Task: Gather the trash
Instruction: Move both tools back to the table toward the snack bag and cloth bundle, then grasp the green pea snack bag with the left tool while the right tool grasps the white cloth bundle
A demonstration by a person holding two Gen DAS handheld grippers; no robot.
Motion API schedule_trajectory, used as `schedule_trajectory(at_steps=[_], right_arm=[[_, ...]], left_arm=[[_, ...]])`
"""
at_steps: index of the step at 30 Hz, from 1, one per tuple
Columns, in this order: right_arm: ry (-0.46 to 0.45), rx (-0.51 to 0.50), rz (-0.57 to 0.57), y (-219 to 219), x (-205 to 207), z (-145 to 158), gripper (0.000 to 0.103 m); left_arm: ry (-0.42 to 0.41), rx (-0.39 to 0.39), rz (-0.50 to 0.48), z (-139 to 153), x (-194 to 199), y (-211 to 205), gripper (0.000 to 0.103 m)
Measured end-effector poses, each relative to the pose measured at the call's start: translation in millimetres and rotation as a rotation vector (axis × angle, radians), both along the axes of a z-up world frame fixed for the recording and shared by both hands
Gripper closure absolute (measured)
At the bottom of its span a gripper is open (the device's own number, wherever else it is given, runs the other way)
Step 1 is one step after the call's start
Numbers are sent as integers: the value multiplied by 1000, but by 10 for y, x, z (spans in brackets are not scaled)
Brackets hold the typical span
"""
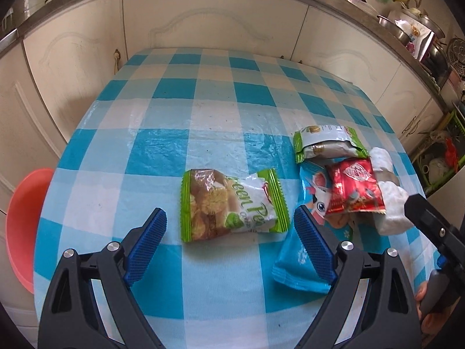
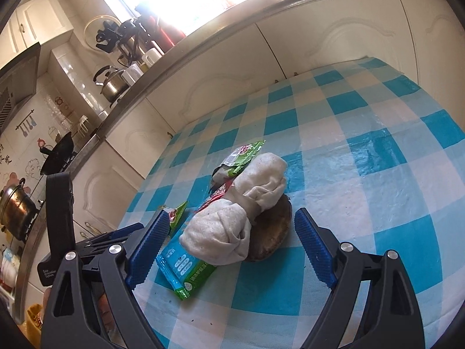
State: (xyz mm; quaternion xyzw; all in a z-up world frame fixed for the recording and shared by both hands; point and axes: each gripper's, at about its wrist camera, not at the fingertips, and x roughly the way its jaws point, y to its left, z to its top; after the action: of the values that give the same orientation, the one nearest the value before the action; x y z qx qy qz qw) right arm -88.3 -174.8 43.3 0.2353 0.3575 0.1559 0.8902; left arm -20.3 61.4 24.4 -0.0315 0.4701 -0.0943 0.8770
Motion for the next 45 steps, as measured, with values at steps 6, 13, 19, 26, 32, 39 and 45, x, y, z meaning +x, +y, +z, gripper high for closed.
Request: schedule_trajectory(at_steps=[6,13,19,26,32,39,45], right_arm=[[9,-8,-8,0,32,-22,16],[28,-6,-3,-5,60,-55,31],[29,-9,-15,-16,45,-58,39],[16,-1,-10,-24,30,-46,60],[15,-4,-5,-23,17,-42,63],[-4,-9,-16,-39,-54,-13,64],[-17,-22,-18,-8,-129,65,64]], left_arm=[[-13,-1,7,-46,99,-12,13],[-39,3,44,-33,118,40,28],[-54,-14,49,-17,79,92,42],[-60,-48,50,-18,68,178,57],[-56,-101,50,-30,55,269,70],[-60,-136,56,-46,34,337,72],[-70,-153,67,-6,-30,441,73]])
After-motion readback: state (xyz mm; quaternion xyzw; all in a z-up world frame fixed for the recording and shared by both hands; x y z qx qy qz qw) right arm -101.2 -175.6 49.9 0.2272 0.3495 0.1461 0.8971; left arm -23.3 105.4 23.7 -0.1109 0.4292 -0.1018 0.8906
